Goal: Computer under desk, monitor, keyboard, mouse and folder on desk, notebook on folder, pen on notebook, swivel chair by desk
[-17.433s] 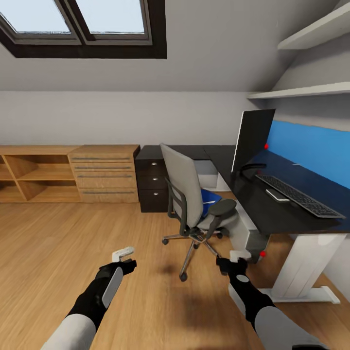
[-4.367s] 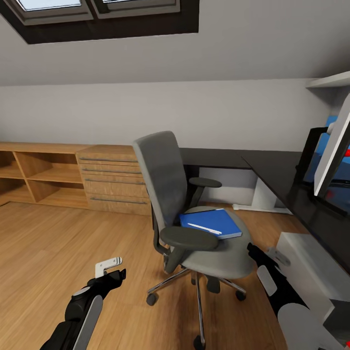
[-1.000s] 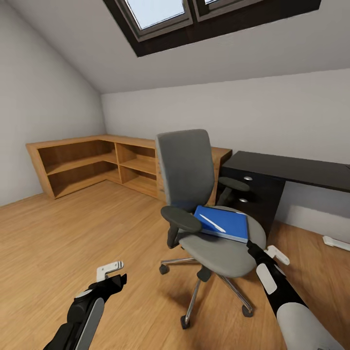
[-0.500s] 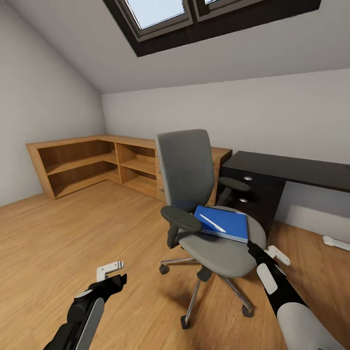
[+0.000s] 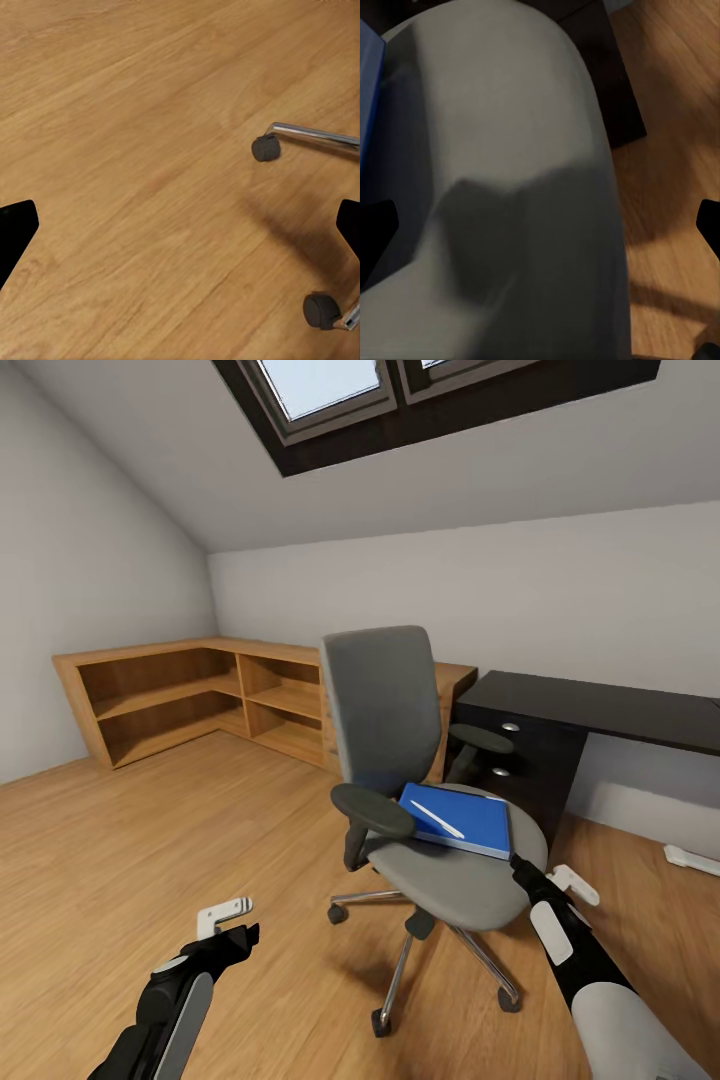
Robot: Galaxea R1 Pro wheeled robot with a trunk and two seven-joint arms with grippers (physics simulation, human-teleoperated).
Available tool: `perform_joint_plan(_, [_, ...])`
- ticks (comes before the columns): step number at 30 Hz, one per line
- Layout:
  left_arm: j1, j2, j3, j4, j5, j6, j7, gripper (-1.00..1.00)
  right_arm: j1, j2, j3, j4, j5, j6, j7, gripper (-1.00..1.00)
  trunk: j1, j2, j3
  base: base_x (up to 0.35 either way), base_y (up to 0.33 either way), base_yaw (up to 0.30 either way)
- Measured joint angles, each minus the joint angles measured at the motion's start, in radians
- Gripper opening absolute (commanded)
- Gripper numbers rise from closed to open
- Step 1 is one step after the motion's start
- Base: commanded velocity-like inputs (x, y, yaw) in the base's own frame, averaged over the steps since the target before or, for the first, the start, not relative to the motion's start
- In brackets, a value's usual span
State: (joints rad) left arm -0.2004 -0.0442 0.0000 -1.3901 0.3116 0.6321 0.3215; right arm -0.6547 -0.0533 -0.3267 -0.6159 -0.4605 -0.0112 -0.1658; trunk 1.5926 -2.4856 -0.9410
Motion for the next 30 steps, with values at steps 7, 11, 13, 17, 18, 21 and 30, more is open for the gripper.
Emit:
perform_joint_plan(7, [0.000,0.000,0.000,0.000,0.000,0.000,0.000,1.00,0.000,-0.001,0.000,0.000,0.001,-0.001,0.000,1.00,0.000,0.000,0.000,0.000,0.000,0.000])
perform_joint_plan(11, [0.000,0.000,0.000,0.000,0.000,0.000,0.000,1.00,0.000,-0.001,0.000,0.000,0.001,-0.001,0.000,1.00,0.000,0.000,0.000,0.000,0.000,0.000])
perform_joint_plan(13, [0.000,0.000,0.000,0.000,0.000,0.000,0.000,1.00,0.000,-0.001,0.000,0.000,0.001,-0.001,0.000,1.00,0.000,0.000,0.000,0.000,0.000,0.000])
perform_joint_plan(17, [0.000,0.000,0.000,0.000,0.000,0.000,0.000,1.00,0.000,-0.002,0.000,0.000,0.001,-0.001,0.000,1.00,0.000,0.000,0.000,0.000,0.000,0.000])
perform_joint_plan(18, [0.000,0.000,0.000,0.000,0.000,0.000,0.000,1.00,0.000,-0.002,0.000,0.000,0.001,-0.001,0.000,1.00,0.000,0.000,0.000,0.000,0.000,0.000])
perform_joint_plan(21, [0.000,0.000,0.000,0.000,0.000,0.000,0.000,1.00,0.000,-0.003,0.000,0.000,0.001,-0.001,0.000,1.00,0.000,0.000,0.000,0.000,0.000,0.000])
perform_joint_plan(30, [0.000,0.000,0.000,0.000,0.000,0.000,0.000,1.00,0.000,-0.013,0.000,0.000,0.000,-0.001,0.001,1.00,0.000,0.000,0.000,0.000,0.000,0.000])
